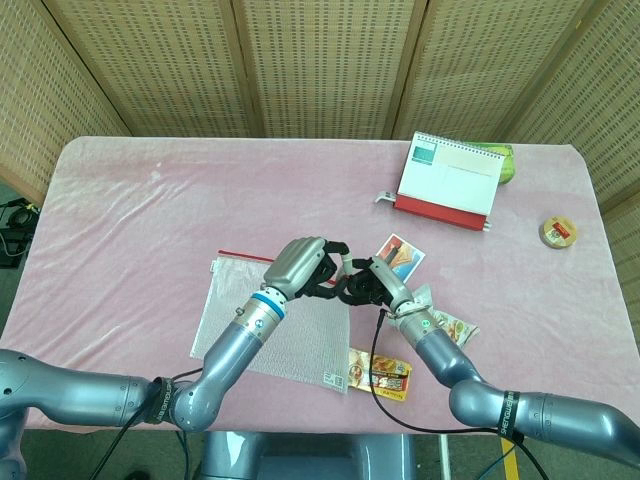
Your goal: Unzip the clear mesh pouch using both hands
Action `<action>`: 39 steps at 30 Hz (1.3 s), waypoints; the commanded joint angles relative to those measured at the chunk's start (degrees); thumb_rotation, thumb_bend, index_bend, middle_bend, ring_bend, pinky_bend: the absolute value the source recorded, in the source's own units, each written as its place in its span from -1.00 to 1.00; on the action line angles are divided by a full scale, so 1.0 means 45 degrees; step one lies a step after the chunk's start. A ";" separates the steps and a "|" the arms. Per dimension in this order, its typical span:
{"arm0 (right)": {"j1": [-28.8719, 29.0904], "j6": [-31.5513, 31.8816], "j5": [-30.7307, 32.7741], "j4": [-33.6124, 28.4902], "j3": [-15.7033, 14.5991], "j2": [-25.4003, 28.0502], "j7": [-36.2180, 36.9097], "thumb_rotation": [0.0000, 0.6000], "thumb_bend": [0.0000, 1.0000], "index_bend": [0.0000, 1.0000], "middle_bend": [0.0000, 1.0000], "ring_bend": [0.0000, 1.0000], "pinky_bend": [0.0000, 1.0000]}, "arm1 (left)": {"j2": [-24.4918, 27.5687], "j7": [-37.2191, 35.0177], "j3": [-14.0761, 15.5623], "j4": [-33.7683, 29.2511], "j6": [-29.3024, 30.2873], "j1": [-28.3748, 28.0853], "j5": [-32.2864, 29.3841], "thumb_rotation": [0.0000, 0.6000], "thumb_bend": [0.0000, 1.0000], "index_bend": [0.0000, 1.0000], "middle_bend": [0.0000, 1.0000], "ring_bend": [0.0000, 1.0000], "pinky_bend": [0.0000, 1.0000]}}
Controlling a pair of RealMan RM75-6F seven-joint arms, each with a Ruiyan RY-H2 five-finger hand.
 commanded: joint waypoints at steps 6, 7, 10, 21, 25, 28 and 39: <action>-0.0115 -0.0257 -0.0204 -0.0106 0.0073 0.0098 0.0034 1.00 0.57 0.45 0.88 0.87 1.00 | 0.0001 0.0056 0.0002 -0.0044 0.0139 -0.0056 -0.0107 1.00 0.15 0.77 0.94 0.74 1.00; -0.0129 -0.0284 -0.0238 -0.0114 0.0079 0.0108 0.0044 1.00 0.61 0.48 0.88 0.87 1.00 | 0.0006 0.0050 0.0002 -0.0046 0.0138 -0.0055 -0.0106 1.00 0.15 0.77 0.93 0.74 1.00; -0.0254 -0.0292 -0.0436 -0.0206 0.0199 0.0120 0.0203 1.00 0.71 0.55 0.89 0.88 1.00 | 0.0053 0.0080 0.0053 -0.0013 0.0185 -0.0041 0.0006 1.00 0.14 0.77 0.93 0.74 1.00; -0.0985 -0.0281 -0.1480 -0.0748 0.0822 0.0431 0.1179 1.00 0.78 0.56 0.91 0.89 1.00 | 0.0610 -0.0554 0.0315 0.0555 -0.0385 0.0456 0.0157 1.00 0.14 0.77 0.93 0.74 1.00; -0.1152 -0.0374 -0.1773 -0.0880 0.1000 0.0591 0.1456 1.00 0.79 0.56 0.91 0.89 1.00 | 0.0963 -0.0766 0.0381 0.0703 -0.0669 0.0649 0.0128 1.00 0.14 0.77 0.93 0.74 1.00; -0.1235 -0.0418 -0.1873 -0.0837 0.1106 0.0624 0.1669 1.00 0.80 0.57 0.91 0.89 1.00 | 0.1140 -0.0802 0.0448 0.0767 -0.0830 0.0708 0.0007 1.00 0.14 0.77 0.93 0.74 1.00; -0.1691 -0.0651 -0.2229 -0.1002 0.1716 0.0798 0.2900 1.00 0.82 0.57 0.92 0.90 1.00 | 0.1279 -0.1257 0.0616 0.1303 -0.1401 0.0827 -0.0042 1.00 0.15 0.77 0.93 0.74 1.00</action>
